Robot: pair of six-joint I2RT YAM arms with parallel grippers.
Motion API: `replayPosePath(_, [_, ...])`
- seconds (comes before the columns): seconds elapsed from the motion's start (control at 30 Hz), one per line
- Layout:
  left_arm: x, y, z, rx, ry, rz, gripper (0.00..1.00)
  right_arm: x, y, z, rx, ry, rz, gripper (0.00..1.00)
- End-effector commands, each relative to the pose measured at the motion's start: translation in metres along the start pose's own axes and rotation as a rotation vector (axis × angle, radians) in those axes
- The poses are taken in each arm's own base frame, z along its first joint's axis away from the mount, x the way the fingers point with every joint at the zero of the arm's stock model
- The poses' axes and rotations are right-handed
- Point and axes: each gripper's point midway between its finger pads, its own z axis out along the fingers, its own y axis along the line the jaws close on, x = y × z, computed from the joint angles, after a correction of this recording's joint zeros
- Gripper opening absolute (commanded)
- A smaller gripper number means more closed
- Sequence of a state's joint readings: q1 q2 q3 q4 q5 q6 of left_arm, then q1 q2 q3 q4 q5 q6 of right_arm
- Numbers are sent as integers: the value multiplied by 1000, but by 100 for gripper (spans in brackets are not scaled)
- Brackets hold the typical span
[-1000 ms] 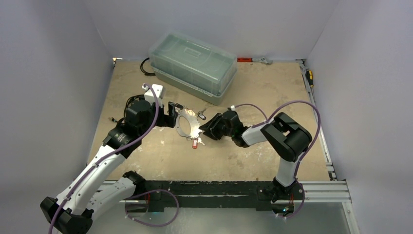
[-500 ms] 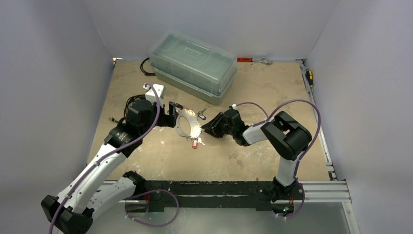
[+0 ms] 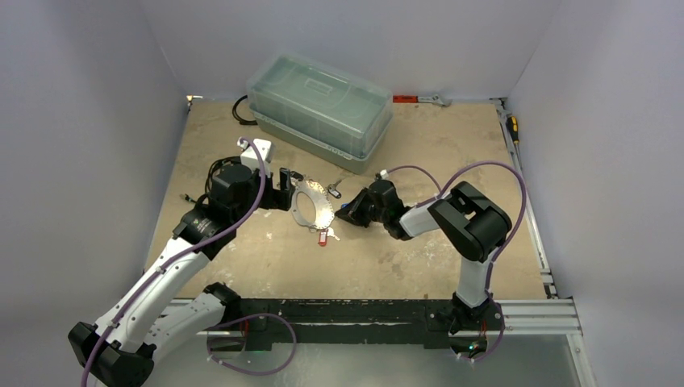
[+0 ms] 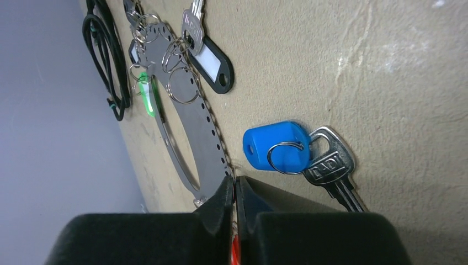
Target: Put the keys on the keyring
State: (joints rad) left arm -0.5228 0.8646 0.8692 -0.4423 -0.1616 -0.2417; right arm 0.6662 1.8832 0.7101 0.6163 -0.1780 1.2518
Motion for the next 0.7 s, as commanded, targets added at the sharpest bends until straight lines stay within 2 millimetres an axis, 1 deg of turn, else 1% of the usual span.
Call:
replayPosePath(0.0, [-14,3,-2,-10,-46,9,84,-4,-26,-1,85,-29,-70,0])
replayPosePath(0.1, [-14,3,-2,-13,-47,8,84,-7,-26,-3,82,-46,-102,0])
replayPosePath(0.17, [-15,3,-2,-9,-50,10,84,-9,-22,-6,48,-64,-131,0])
replayPosePath(0.2, [-15,2,-3,-4,-51,10,84,-11,-17,-9,21,-80,-150,0])
replayPosePath(0.3, [-17,-1,-4,15,-57,11,84,-17,4,-21,-82,-128,-229,0])
replayPosePath(0.37, [-19,-5,-5,36,-64,12,84,-21,23,-31,-159,-160,-300,0])
replayPosePath(0.47, [-24,-13,-8,84,-82,15,84,-23,45,-47,-254,-193,-410,0])
replayPosePath(0.53, [-29,-19,-12,118,-105,13,84,-24,59,-59,-316,-222,-466,0])
replayPosePath(0.63, [-39,-29,-19,173,-143,11,84,-26,72,-72,-361,-252,-548,0])
replayPosePath(0.67, [-43,-32,-22,194,-158,10,84,-27,80,-79,-387,-271,-581,0])
